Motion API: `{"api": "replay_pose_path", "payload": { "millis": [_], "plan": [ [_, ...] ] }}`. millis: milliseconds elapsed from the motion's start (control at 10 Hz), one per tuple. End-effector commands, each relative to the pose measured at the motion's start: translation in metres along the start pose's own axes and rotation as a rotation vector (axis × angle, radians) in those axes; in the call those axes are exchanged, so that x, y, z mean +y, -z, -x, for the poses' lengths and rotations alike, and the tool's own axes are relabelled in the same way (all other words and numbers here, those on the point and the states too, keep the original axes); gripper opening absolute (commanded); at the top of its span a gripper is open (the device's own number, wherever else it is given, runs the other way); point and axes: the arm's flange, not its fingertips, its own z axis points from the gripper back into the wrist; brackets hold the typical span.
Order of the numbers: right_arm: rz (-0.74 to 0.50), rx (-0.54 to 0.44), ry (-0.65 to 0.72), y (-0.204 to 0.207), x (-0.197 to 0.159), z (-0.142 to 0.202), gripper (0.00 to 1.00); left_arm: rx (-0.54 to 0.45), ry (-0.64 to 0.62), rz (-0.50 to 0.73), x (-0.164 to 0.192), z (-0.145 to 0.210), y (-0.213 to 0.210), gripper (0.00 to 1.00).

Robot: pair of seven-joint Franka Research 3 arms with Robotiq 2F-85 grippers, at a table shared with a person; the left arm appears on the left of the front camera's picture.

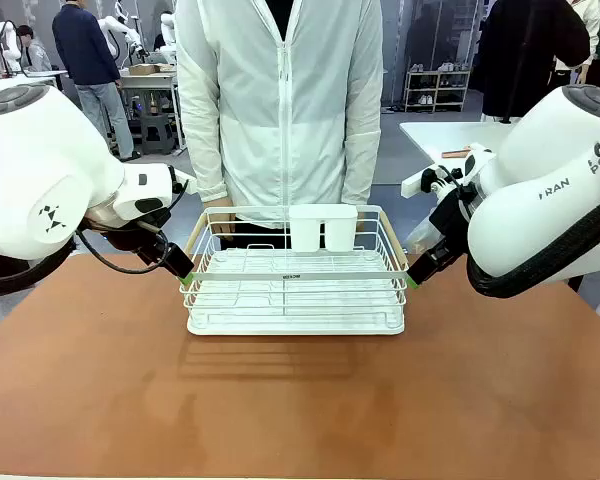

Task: Clean the table.
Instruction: Pick up the Lint Roller when the human hands it over.

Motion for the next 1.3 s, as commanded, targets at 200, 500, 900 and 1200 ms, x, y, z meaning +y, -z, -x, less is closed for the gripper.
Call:
{"api": "replay_pose_path", "payload": {
  "millis": [200,500,900,1200],
  "plan": [
    [0.000,0.000,0.000,0.0000,0.0000,0.0000,1.00,0.000,0.001,0.000,-0.0003,0.0000,0.0000,1.00],
    [0.000,0.000,0.000,0.0000,0.0000,0.0000,1.00,0.000,0.001,0.000,-0.0003,0.0000,0.0000,1.00],
    [0.000,0.000,0.000,0.0000,0.0000,0.0000,1.00,0.000,0.001,0.000,-0.0003,0.0000,0.0000,1.00],
    [0.000,0.000,0.000,0.0000,0.0000,0.0000,1.00,0.000,0.001,0.000,-0.0003,0.0000,0.0000,1.00]
  ]
}}
